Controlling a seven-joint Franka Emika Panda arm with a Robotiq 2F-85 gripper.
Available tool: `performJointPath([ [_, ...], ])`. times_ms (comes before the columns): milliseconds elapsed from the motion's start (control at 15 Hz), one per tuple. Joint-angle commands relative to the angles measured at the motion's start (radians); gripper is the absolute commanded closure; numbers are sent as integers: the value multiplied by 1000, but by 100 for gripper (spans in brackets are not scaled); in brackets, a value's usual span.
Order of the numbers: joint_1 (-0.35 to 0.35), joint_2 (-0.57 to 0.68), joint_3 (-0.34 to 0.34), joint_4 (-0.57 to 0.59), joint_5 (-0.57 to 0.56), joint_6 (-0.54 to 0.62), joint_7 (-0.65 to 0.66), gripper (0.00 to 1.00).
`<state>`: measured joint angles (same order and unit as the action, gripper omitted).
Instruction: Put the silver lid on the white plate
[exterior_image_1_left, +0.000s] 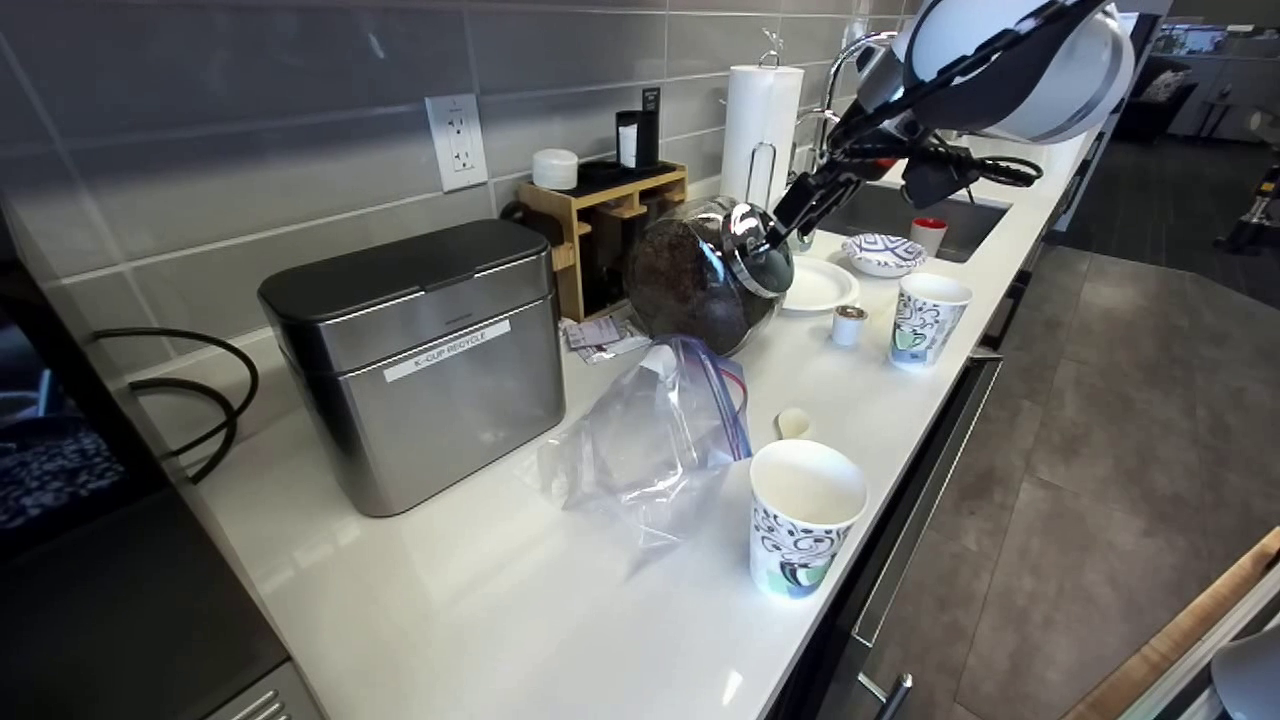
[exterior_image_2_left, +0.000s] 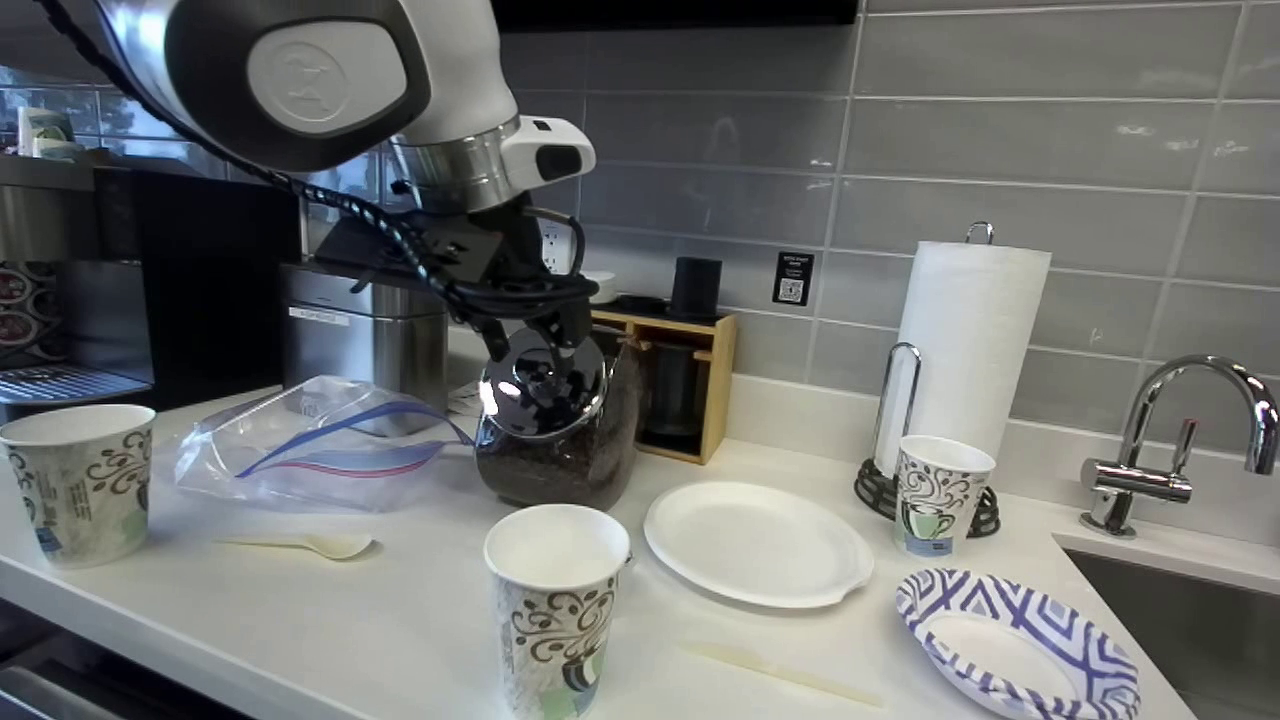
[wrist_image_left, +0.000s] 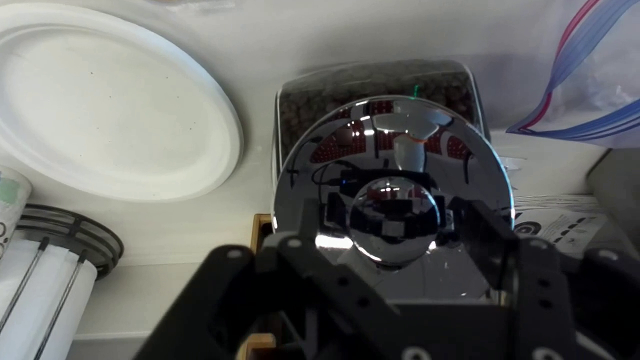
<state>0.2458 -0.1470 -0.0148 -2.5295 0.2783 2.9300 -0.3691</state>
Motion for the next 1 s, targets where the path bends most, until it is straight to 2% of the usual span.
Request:
performJointPath([
  [0,30,29,-13,17,64,24,-49,55],
  [267,40,36,-19,30,114,13,-86,84],
  [333,40,36,-21,32,121,10,-94,85],
  [467,37,27,-23,34,127,4,-101,96],
  [600,26,13,-20,33,107,1,-92,100],
  [667,24,13,-20,34,104,1,-90,100],
  [733,25,15,-22,35,107,4,-92,74],
  [800,27,14,-24,37,110,0,-96,73],
  [933,31,1,-27,31,113,0,-108,60],
])
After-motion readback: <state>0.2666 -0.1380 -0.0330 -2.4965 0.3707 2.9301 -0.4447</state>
